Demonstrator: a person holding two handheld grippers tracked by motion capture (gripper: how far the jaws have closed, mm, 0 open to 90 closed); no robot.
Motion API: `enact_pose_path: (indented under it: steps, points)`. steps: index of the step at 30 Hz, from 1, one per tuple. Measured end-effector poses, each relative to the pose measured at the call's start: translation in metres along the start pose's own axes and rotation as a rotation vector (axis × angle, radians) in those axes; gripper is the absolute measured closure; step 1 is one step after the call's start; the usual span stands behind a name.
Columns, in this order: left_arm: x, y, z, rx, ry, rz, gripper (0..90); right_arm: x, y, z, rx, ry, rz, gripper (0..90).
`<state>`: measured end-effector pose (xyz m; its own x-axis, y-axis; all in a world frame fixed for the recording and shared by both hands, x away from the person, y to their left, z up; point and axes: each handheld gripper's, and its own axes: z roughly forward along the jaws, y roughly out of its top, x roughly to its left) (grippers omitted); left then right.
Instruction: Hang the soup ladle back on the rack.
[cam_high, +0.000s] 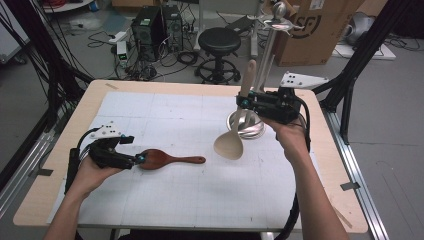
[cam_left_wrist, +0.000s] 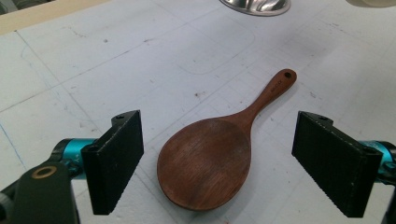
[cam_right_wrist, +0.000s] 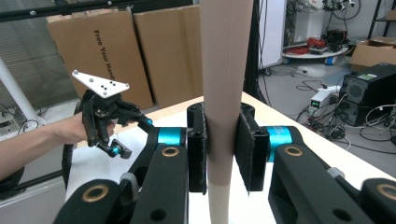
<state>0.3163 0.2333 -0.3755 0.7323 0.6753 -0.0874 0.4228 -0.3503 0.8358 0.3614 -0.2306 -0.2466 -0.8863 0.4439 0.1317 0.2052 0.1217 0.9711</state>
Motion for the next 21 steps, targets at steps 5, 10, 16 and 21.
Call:
enact_pose_path:
  steps: [5,10,16,21]
  points:
    - [0.001,0.000,0.001,-0.001,-0.007,-0.002,17.1,-0.003,0.005,-0.001,-0.001,-0.006,-0.003,75.9]
    - [0.001,0.000,0.002,0.001,-0.008,-0.004,17.1,-0.005,0.008,-0.003,-0.005,-0.013,-0.003,75.9]
    - [0.001,0.000,0.003,0.006,-0.009,-0.005,17.1,-0.006,0.012,-0.005,-0.004,-0.013,-0.008,75.9]
    - [0.001,0.000,0.003,0.003,-0.007,-0.006,17.1,-0.008,0.015,-0.008,-0.002,-0.018,-0.013,75.9]
